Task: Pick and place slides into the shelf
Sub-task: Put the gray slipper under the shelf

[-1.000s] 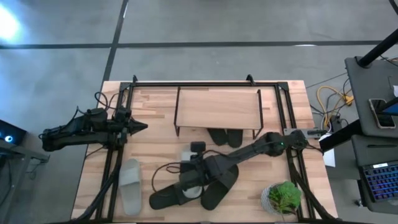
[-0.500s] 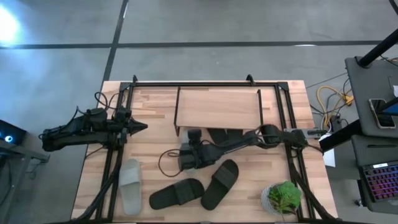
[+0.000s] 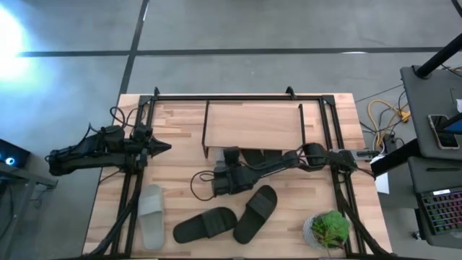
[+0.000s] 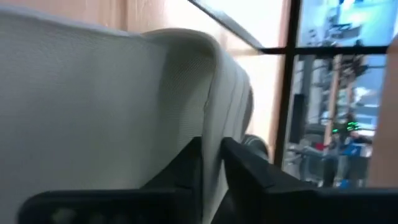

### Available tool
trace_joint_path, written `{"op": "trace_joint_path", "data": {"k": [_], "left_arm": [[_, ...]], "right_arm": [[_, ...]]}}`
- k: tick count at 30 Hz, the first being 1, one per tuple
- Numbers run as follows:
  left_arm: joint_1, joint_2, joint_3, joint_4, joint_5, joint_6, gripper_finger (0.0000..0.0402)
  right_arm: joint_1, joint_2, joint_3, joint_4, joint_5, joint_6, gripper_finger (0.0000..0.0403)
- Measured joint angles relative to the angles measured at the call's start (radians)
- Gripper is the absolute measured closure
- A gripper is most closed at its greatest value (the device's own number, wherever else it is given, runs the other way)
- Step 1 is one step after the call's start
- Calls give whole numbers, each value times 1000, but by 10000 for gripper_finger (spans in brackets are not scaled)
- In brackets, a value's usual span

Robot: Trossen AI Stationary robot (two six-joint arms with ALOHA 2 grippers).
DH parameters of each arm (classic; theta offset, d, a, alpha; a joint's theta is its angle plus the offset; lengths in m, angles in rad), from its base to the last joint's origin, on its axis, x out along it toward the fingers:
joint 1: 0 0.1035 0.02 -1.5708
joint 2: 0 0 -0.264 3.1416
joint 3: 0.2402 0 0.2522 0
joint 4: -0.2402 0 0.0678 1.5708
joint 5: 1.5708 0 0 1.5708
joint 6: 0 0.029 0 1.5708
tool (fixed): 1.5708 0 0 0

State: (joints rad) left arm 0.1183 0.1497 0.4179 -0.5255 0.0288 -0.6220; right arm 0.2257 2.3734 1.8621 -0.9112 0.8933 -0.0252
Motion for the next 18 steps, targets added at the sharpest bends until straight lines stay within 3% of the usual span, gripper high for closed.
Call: {"op": "trace_joint_path", "data": {"k": [8,14,16,18], "left_arm": [[0,3,0,-1,0,0,402],[0,3,0,0,0,-1,402],[0,6,0,1,0,-1,402],[0,7,-1,-3,0,-2,402]], "right_arm": [[18,-7,91,-74,-69,85,243],[72,-46,180,-176,-70,203,217],[89,-52,226,-233,-143,298,218],[92,-56,275,-273,-339,501,229]]}}
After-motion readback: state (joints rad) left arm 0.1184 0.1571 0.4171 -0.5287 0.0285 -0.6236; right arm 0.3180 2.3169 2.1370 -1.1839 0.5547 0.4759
